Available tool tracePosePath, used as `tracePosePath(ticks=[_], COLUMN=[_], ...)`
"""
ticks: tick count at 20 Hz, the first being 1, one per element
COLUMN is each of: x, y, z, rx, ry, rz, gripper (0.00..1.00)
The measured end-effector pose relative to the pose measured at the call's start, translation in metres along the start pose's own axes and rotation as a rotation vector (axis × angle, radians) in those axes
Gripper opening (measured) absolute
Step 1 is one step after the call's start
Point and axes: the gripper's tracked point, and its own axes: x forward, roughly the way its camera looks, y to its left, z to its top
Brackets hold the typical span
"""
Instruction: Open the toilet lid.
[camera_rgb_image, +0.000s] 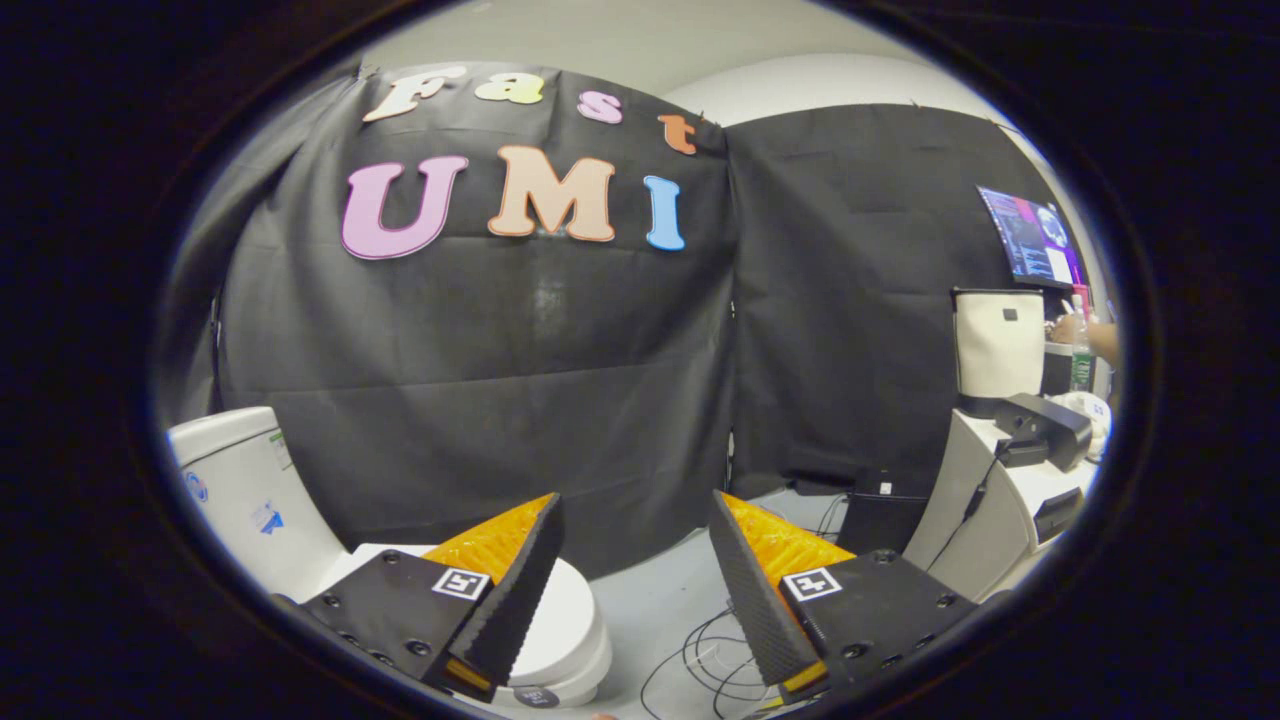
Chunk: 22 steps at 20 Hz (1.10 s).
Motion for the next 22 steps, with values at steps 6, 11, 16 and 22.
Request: tracePosePath(ticks=[6, 11, 16, 22], x=[0.0, 0.0002, 0.0003, 0.0009], y=[-0.0013, -0.0009, -0.0001, -0.0012], z=[0.0019, -0.0005, -0.0034, -0.0048], rx=[0.002, -0.004, -0.015, -0.009], ry=[0.001, 0.009, 0.018, 0.023], rz=[-0.001, -0.001, 0.002, 0.004], gripper=[0.91, 0.91, 0.91, 0.91])
